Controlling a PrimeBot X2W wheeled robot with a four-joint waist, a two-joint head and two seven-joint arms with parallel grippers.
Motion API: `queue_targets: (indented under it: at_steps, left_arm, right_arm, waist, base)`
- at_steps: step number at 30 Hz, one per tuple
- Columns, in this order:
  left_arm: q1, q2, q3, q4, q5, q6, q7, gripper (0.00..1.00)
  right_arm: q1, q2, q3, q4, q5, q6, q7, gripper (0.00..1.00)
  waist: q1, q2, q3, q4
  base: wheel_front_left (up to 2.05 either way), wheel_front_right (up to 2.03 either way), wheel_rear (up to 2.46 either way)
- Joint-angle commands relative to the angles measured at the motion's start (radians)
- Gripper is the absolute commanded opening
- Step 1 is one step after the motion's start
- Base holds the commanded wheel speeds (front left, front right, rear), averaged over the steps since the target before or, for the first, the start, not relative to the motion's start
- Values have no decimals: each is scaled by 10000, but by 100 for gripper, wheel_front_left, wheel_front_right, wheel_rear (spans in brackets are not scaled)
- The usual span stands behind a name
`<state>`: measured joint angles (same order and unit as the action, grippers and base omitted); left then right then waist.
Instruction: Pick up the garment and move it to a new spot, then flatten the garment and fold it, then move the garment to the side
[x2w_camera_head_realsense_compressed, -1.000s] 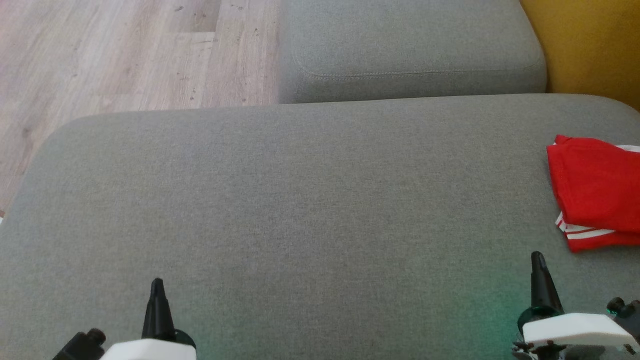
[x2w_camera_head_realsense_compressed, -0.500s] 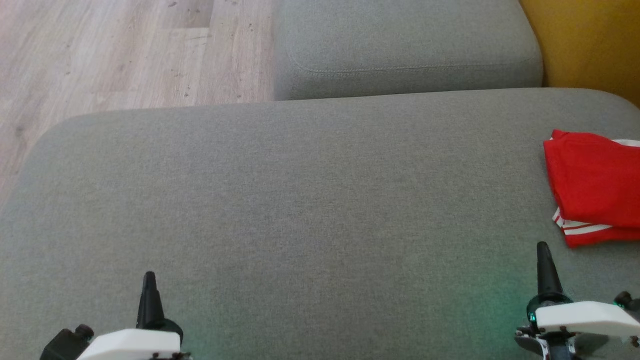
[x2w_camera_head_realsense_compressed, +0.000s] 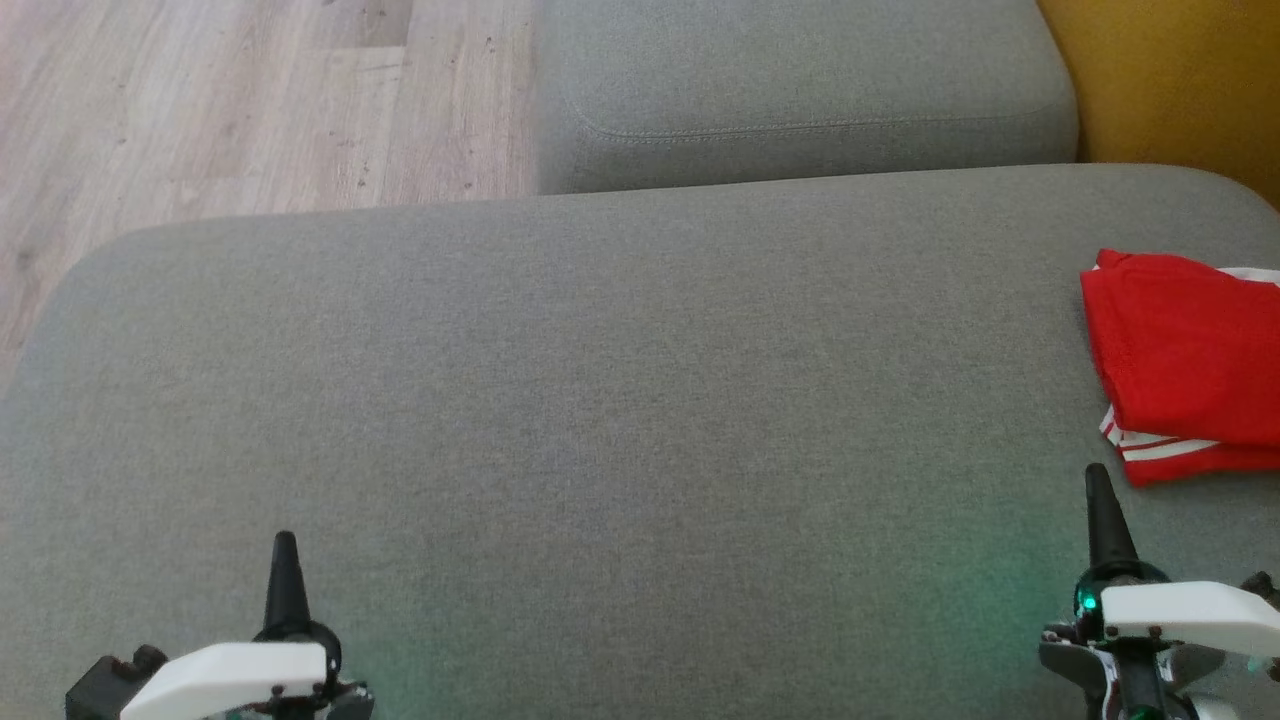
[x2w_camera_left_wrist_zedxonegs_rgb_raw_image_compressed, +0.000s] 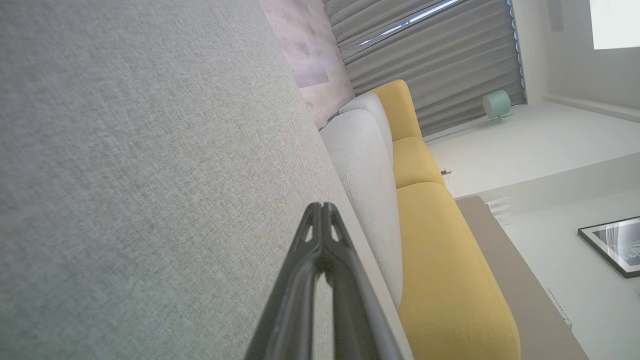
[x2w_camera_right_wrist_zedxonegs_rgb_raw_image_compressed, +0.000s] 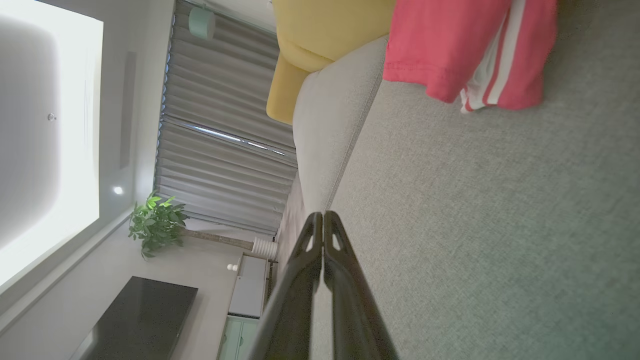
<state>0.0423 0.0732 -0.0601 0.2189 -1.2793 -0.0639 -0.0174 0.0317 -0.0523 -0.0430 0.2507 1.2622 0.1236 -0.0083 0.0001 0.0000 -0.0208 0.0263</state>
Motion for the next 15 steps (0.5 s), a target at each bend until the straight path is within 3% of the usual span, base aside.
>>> queue_targets:
  at_steps: [1,15]
  left_arm:
    - [-638,117,390,-254,-247,-116,59,0]
    - [-1028,104,817,-21,-1852,-375,479,0]
  right_arm:
    - [-534,-228,92,-286,287,55,64,0]
    - [-925,-227,-124,-189,1914,62,477,0]
  waist:
    - [-1,0,9,-9]
    - [-1,0,117,-129]
  base:
    - [0,0,0]
    - [0,0,0]
